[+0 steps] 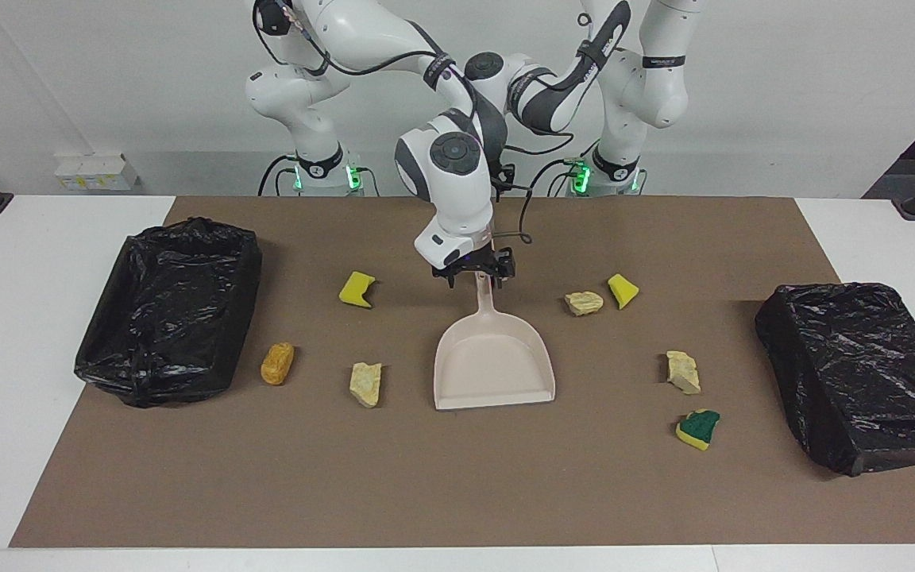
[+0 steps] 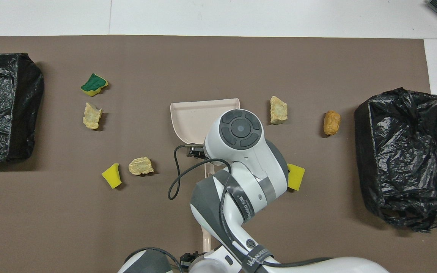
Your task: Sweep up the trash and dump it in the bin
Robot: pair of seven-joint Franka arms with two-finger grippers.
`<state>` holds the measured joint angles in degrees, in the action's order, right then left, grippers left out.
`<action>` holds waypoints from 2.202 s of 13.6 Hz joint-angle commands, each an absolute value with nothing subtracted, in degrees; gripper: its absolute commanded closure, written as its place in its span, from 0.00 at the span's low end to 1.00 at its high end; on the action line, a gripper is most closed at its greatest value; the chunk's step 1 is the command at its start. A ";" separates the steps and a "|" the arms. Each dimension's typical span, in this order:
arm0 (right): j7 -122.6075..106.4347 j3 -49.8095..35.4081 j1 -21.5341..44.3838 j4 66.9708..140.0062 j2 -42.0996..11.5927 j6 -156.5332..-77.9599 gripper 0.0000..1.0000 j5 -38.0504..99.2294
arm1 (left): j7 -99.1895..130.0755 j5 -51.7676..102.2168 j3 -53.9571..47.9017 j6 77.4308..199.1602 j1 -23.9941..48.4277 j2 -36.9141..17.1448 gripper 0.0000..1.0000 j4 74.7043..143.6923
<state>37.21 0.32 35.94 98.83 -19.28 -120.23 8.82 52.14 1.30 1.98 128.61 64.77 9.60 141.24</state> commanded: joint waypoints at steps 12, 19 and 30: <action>33.49 0.44 37.79 99.58 -22.68 -120.41 1.00 6.24 | 37.99 1.58 3.08 118.07 57.58 13.95 1.00 142.47; 15.62 0.61 35.69 95.80 -22.07 -111.21 1.00 4.67 | 33.40 -6.67 3.08 104.15 41.60 24.79 1.00 142.38; -45.29 0.53 27.52 96.33 -16.36 -107.49 1.00 -2.90 | 24.43 -13.45 3.08 109.16 14.33 19.34 1.00 142.20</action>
